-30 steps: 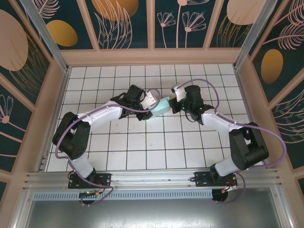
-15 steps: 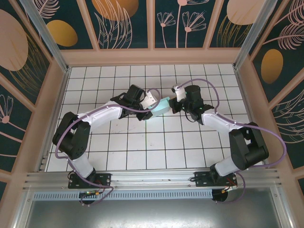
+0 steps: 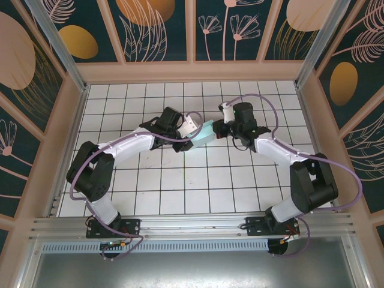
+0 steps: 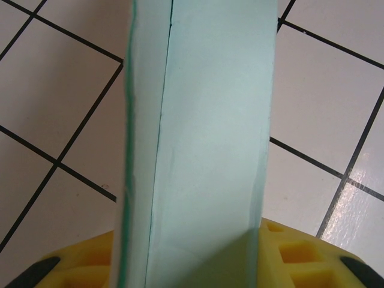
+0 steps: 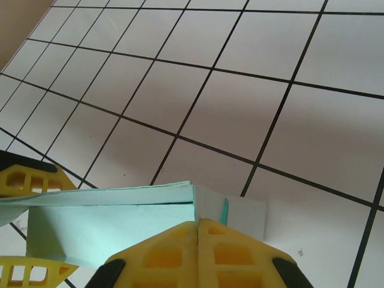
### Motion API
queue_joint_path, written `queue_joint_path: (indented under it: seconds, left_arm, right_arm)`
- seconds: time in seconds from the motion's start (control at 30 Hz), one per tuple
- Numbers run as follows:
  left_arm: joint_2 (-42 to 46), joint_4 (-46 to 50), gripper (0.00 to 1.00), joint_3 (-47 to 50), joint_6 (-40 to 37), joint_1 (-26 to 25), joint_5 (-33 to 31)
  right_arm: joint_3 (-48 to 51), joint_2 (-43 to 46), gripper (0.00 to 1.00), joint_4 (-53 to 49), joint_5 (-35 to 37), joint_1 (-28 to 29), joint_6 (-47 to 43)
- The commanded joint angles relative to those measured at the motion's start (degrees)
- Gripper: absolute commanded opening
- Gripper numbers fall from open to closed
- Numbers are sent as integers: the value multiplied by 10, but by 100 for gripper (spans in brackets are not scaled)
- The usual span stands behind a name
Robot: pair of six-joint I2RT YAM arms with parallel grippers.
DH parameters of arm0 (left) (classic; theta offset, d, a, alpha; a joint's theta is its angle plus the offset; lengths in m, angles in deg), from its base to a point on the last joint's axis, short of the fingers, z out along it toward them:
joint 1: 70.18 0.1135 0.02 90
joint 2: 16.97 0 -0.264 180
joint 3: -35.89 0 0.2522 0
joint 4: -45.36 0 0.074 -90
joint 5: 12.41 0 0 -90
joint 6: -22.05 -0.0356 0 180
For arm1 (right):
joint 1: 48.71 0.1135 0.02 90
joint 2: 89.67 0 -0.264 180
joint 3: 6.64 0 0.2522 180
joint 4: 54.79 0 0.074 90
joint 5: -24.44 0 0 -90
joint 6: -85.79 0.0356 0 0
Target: Fold the paper box
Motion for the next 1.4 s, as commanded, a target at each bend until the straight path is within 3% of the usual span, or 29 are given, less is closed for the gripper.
queue_joint_path:
  seconds: [0.0, 0.3, 0.83, 0.87, 0.93, 0.97, 1.2, 1.37]
  left_arm:
    - [-35, 51, 34, 26, 0, -3, 14]
    - [-37, 52, 34, 21, 0, -1, 16]
    - [-46, 59, 36, 11, 0, 0, 12]
    - [-46, 59, 39, 11, 0, 0, 11]
    - [-42, 54, 59, 10, 4, -1, 12]
    - [-39, 51, 63, 10, 5, 0, 14]
    - [-6, 15, 78, 27, 11, 0, 13]
    - [68, -68, 97, 63, 45, 0, 30]
  right_arm:
    - [-8, -16, 0, -30, -14, 1, 9]
    - [63, 2, 0, 1, 0, -11, -60]
    - [83, 11, 0, 20, 10, -14, -56]
    - [82, 14, 0, 22, 9, -14, -55]
    - [74, 15, 0, 18, 12, -13, -48]
    - [68, 14, 0, 15, 14, -13, -40]
    - [21, 10, 0, -37, 26, -6, 3]
    - [-1, 6, 0, -65, 57, -1, 10]
